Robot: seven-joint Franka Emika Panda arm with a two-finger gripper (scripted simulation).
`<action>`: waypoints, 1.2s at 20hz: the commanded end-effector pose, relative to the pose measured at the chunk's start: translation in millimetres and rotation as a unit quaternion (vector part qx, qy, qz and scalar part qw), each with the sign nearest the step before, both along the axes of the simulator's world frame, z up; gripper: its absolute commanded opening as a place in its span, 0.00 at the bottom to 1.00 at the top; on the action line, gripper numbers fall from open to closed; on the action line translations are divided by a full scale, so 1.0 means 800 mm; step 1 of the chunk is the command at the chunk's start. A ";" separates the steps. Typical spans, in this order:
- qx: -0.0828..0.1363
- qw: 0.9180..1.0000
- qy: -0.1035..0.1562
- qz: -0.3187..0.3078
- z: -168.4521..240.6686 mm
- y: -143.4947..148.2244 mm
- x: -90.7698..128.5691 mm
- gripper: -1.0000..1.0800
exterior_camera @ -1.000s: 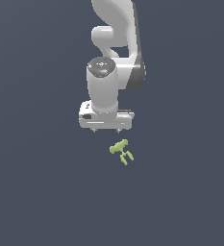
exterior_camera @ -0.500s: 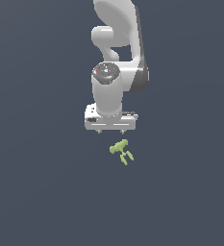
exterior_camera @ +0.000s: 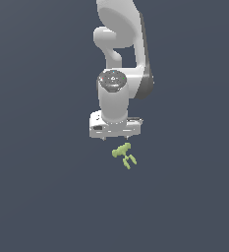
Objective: Pick up the object and move it to a goal position.
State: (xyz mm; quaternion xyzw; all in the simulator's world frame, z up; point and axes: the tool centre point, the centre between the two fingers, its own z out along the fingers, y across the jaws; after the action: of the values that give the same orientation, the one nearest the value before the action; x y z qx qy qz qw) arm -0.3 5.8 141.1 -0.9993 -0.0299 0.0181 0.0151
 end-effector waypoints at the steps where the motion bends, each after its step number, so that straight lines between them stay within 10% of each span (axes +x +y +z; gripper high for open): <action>1: -0.002 1.000 -0.002 0.026 -0.010 0.006 0.004 0.96; 24: -0.009 0.967 -0.022 0.254 -0.099 0.067 0.032 0.96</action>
State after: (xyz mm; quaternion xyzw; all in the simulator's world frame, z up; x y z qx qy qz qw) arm 24.9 58.9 62.3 -0.9599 -0.2804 0.0006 0.0002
